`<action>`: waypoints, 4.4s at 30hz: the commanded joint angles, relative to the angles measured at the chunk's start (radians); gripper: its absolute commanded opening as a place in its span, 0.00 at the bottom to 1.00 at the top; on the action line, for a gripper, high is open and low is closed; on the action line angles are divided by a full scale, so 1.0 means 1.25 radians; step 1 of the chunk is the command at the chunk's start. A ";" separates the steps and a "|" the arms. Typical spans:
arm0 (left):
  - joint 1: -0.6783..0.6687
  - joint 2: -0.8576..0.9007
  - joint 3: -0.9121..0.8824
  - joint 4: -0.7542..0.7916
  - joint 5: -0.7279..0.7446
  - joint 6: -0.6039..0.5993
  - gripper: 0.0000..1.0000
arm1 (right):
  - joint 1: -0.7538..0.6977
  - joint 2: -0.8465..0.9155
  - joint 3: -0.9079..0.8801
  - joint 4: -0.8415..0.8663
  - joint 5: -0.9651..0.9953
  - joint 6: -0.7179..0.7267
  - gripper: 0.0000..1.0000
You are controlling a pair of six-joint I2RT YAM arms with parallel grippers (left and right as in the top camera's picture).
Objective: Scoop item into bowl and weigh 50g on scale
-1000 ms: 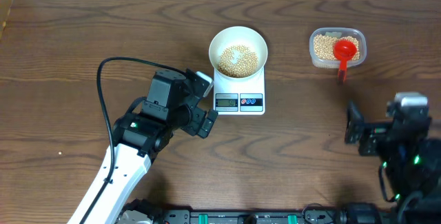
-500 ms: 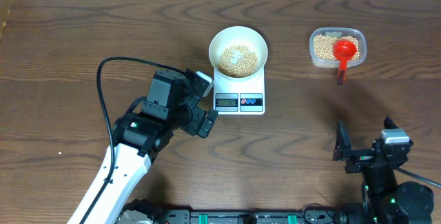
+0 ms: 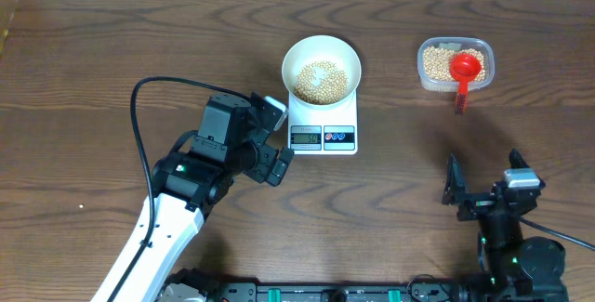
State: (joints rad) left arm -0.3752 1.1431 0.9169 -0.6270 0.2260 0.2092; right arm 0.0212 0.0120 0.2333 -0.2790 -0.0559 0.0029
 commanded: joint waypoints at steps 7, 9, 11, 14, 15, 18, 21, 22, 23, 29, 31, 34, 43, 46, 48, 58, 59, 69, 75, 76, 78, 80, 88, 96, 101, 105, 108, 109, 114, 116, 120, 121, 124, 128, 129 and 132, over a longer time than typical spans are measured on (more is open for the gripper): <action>-0.001 0.002 -0.004 -0.001 -0.008 -0.004 0.98 | 0.005 -0.005 -0.105 0.145 -0.006 0.003 0.99; -0.001 0.002 -0.004 -0.001 -0.008 -0.004 0.98 | 0.005 -0.005 -0.130 0.189 -0.006 0.003 0.99; -0.001 0.002 -0.004 -0.001 -0.008 -0.004 0.98 | 0.005 -0.005 -0.156 0.232 -0.006 0.003 0.99; -0.001 0.002 -0.004 -0.001 -0.008 -0.004 0.98 | 0.005 -0.005 -0.182 0.270 -0.005 0.003 0.99; -0.001 0.002 -0.004 -0.001 -0.008 -0.004 0.98 | 0.005 -0.005 -0.182 0.268 -0.005 0.006 0.99; -0.001 0.002 -0.004 -0.001 -0.008 -0.004 0.98 | 0.005 -0.005 -0.182 0.248 -0.005 0.006 0.99; -0.001 0.002 -0.004 -0.001 -0.008 -0.004 0.98 | 0.005 -0.005 -0.182 0.187 -0.005 0.006 0.99; -0.001 0.002 -0.004 -0.001 -0.008 -0.004 0.98 | 0.005 -0.005 -0.182 0.161 -0.003 0.006 0.99; -0.001 0.002 -0.004 -0.001 -0.008 -0.004 0.98 | 0.005 -0.005 -0.182 0.163 0.001 0.005 0.99; -0.001 0.002 -0.004 -0.001 -0.008 -0.004 0.98 | 0.005 -0.004 -0.182 0.164 0.009 0.006 0.99; -0.001 0.002 -0.004 -0.001 -0.008 -0.004 0.98 | 0.005 -0.004 -0.182 0.164 0.009 0.006 0.99; -0.001 0.002 -0.004 -0.001 -0.008 -0.004 0.98 | 0.005 -0.004 -0.182 0.164 0.010 0.006 0.99; -0.001 0.002 -0.004 -0.001 -0.008 -0.004 0.98 | 0.005 -0.004 -0.182 0.164 0.009 0.005 0.99; -0.001 0.002 -0.004 -0.001 -0.008 -0.004 0.98 | 0.005 -0.004 -0.182 0.164 0.009 0.006 0.99; -0.001 0.002 -0.004 -0.001 -0.008 -0.004 0.98 | 0.005 -0.004 -0.182 0.164 0.010 0.005 0.99; -0.001 0.002 -0.004 -0.001 -0.008 -0.004 0.98 | 0.005 -0.004 -0.182 0.164 0.010 0.006 0.99; -0.001 0.002 -0.004 -0.001 -0.008 -0.004 0.98 | 0.005 -0.004 -0.182 0.164 0.010 0.006 0.99; -0.001 0.002 -0.004 -0.001 -0.008 -0.004 0.98 | 0.005 -0.004 -0.182 0.164 0.010 0.005 0.99; -0.001 0.002 -0.004 -0.001 -0.008 -0.004 0.98 | 0.005 -0.004 -0.182 0.164 0.010 0.005 0.99; -0.001 0.002 -0.004 -0.001 -0.008 -0.004 0.98 | 0.005 -0.004 -0.182 0.164 0.010 0.006 0.99; -0.001 0.002 -0.004 -0.001 -0.008 -0.004 0.98 | 0.005 -0.004 -0.182 0.164 0.010 0.006 0.99; -0.001 0.001 -0.004 -0.001 -0.008 -0.004 0.98 | 0.005 -0.004 -0.182 0.164 0.009 0.006 0.99; -0.001 -0.002 -0.004 -0.001 -0.008 -0.003 0.98 | 0.005 -0.004 -0.182 0.164 0.010 0.006 0.99; -0.001 -0.072 -0.021 0.025 -0.009 -0.003 0.98 | 0.005 -0.004 -0.182 0.164 0.010 0.005 0.99; -0.001 -0.155 -0.061 0.043 -0.053 -0.003 0.98 | 0.005 -0.004 -0.182 0.164 0.010 0.006 0.99; 0.005 -0.234 -0.132 0.101 -0.084 -0.004 0.98 | 0.005 -0.004 -0.182 0.164 0.010 0.006 0.99; 0.027 -0.319 -0.211 0.183 -0.086 -0.004 0.98 | 0.005 -0.004 -0.182 0.164 0.010 0.005 0.99; 0.036 -0.344 -0.236 0.208 -0.086 -0.004 0.98 | 0.005 -0.004 -0.182 0.164 0.010 0.005 0.99; 0.097 -0.489 -0.367 0.339 -0.086 -0.063 0.98 | 0.005 -0.004 -0.182 0.164 0.010 0.005 0.99; 0.130 -0.550 -0.417 0.377 -0.086 -0.101 0.98 | 0.005 -0.004 -0.182 0.164 0.010 0.005 0.99; 0.183 -0.652 -0.493 0.423 -0.086 -0.103 0.98 | 0.005 -0.004 -0.182 0.164 0.010 0.005 0.99; 0.200 -0.680 -0.511 0.430 -0.087 -0.103 0.98 | 0.005 -0.004 -0.182 0.164 0.010 0.006 0.99; 0.247 -0.752 -0.552 0.435 -0.087 -0.103 0.98 | 0.005 -0.004 -0.182 0.164 0.010 0.005 0.99; 0.305 -0.838 -0.598 0.435 -0.096 -0.103 0.98 | 0.005 -0.004 -0.182 0.164 0.010 0.006 0.99; 0.314 -0.855 -0.607 0.435 -0.105 -0.103 0.98 | 0.005 -0.004 -0.182 0.164 0.010 0.006 0.99; 0.335 -0.910 -0.635 0.437 -0.145 -0.103 0.98 | 0.005 -0.004 -0.182 0.164 0.010 0.005 0.99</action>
State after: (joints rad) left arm 0.0204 0.0647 0.1501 -0.0875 0.1009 0.0948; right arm 0.0212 0.0120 0.0071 -0.0689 -0.0509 0.0032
